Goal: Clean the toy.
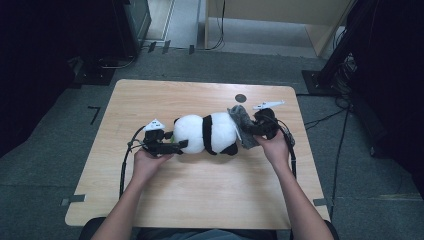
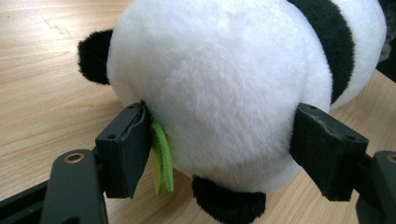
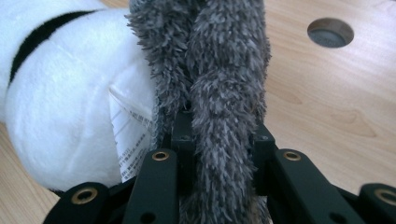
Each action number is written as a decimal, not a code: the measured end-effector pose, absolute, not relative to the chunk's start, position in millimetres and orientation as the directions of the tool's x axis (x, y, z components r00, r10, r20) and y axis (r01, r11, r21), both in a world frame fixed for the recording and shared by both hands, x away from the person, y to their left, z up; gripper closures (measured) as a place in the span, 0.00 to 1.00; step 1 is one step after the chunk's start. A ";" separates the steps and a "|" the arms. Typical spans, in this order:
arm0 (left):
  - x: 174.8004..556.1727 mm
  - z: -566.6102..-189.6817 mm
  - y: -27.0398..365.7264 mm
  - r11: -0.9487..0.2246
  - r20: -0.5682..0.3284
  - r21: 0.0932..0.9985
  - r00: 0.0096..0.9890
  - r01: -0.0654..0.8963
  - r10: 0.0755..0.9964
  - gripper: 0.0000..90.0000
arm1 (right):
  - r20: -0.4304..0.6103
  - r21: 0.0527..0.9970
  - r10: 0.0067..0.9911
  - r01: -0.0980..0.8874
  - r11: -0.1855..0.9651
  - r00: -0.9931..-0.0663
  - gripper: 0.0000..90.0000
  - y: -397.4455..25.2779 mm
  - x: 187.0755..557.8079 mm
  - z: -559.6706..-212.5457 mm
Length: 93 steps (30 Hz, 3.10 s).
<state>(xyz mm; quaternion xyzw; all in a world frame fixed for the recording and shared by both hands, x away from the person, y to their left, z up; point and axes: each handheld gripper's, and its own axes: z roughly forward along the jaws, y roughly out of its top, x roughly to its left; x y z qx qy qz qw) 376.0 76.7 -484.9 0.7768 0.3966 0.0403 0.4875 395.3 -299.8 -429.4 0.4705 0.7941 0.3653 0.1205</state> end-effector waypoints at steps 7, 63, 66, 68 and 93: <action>375.9 -484.7 76.7 -0.213 -0.320 0.790 0.683 0.575 0.656 0.27 | 0.169 0.677 0.838 0.679 0.284 -0.519 0.80 -301.0 393.8 -443.5; 372.7 -480.8 75.1 -0.240 -0.276 0.800 0.693 0.549 0.667 0.25 | 0.227 0.670 0.825 0.697 0.254 -0.518 0.76 -302.4 385.3 -448.7; 372.7 -480.9 75.1 -0.239 -0.276 0.801 0.693 0.549 0.666 0.26 | 0.227 0.650 0.822 0.710 0.271 -0.521 0.76 -301.9 386.1 -455.2; 372.6 -481.0 75.2 -0.239 -0.277 0.800 0.693 0.550 0.666 0.25 | 0.229 0.634 0.822 0.721 0.281 -0.521 0.76 -301.1 387.1 -460.4; 371.3 -481.6 76.0 -0.243 -0.269 0.803 0.695 0.544 0.666 0.26 | 0.195 0.723 0.839 0.652 0.226 -0.507 0.82 -321.0 371.8 -410.7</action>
